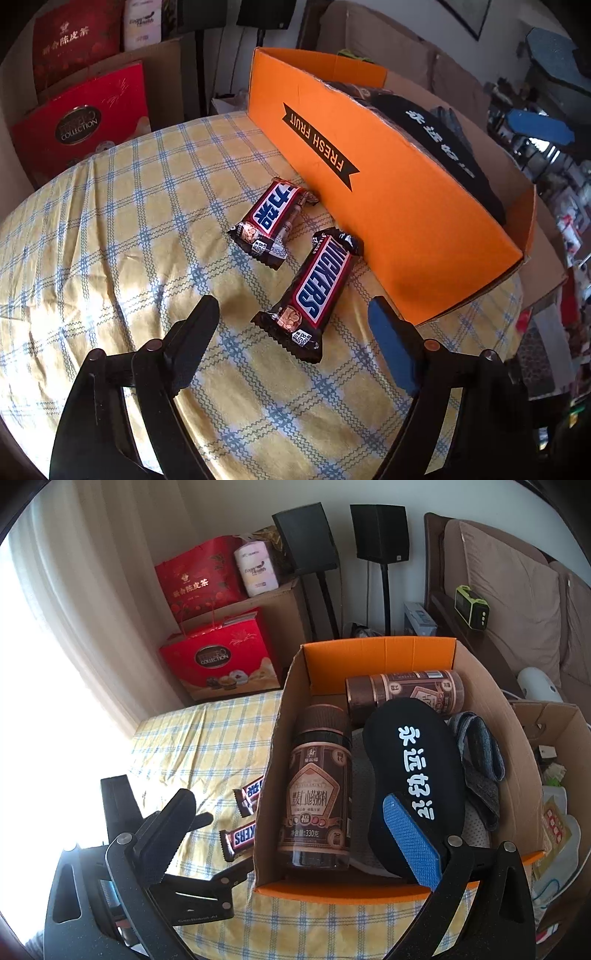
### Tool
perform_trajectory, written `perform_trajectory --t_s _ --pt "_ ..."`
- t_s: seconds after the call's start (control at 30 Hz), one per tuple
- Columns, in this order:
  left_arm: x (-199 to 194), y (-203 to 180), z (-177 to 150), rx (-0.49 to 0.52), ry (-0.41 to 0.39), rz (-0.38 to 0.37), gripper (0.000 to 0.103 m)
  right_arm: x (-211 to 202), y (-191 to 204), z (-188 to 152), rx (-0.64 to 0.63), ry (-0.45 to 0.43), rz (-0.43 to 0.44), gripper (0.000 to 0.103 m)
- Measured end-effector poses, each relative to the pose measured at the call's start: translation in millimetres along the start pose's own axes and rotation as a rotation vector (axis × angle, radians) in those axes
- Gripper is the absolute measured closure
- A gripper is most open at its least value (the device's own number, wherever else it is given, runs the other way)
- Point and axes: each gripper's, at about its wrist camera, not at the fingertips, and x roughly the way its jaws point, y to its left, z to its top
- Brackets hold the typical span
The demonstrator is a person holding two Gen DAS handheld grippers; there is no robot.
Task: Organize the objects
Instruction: 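Grasp the Snickers bar with the left gripper, then grasp the second Snickers bar with the right gripper while the left gripper holds its bar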
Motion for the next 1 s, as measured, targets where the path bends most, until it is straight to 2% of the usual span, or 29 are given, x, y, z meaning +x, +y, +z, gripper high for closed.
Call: perform_trajectory --t_s 0.1,0.2,0.27,0.3,0.47,0.63,0.73,0.8,0.9,1.0 --pt "0.6 -1.1 0.8 0.008 -0.006 -0.003 0.036 4.5 -2.7 -0.8 0.004 0.010 0.004 0.001" --pt "-1.1 -0.2 1.6 0.009 -0.006 -0.006 0.064 6.4 -3.7 -0.6 0.009 0.011 0.009 0.001" --pt "-3.3 3.5 0.4 -0.015 0.000 -0.033 0.069 6.2 -2.3 -0.1 0.011 0.010 0.021 0.002" --pt "-4.5 6.1 -0.2 -0.031 0.003 -0.047 0.076 5.9 -0.6 0.0 0.014 0.010 0.030 0.002" --pt "-19.1 25.0 -14.0 -0.116 0.013 -0.026 0.077 3.4 17.6 4.0 -0.014 0.017 0.070 0.007" --pt "-41.1 47.7 -36.4 -0.181 0.023 0.042 0.077 9.8 47.0 12.8 -0.080 0.041 0.098 0.023" --pt "-55.3 61.3 -48.4 -0.221 0.019 0.079 0.077 28.3 67.1 17.4 -0.135 0.109 0.101 0.040" --pt "-60.8 71.1 -54.3 -0.241 0.017 0.088 0.077 41.8 80.6 16.9 -0.177 0.150 0.093 0.055" --pt "-68.3 80.8 -64.1 -0.260 0.011 0.097 0.077 63.2 102.5 14.2 -0.276 0.200 0.040 0.061" --pt "-73.9 87.9 -70.3 -0.277 0.008 0.096 0.077 92.3 114.0 12.9 -0.341 0.292 0.019 0.062"
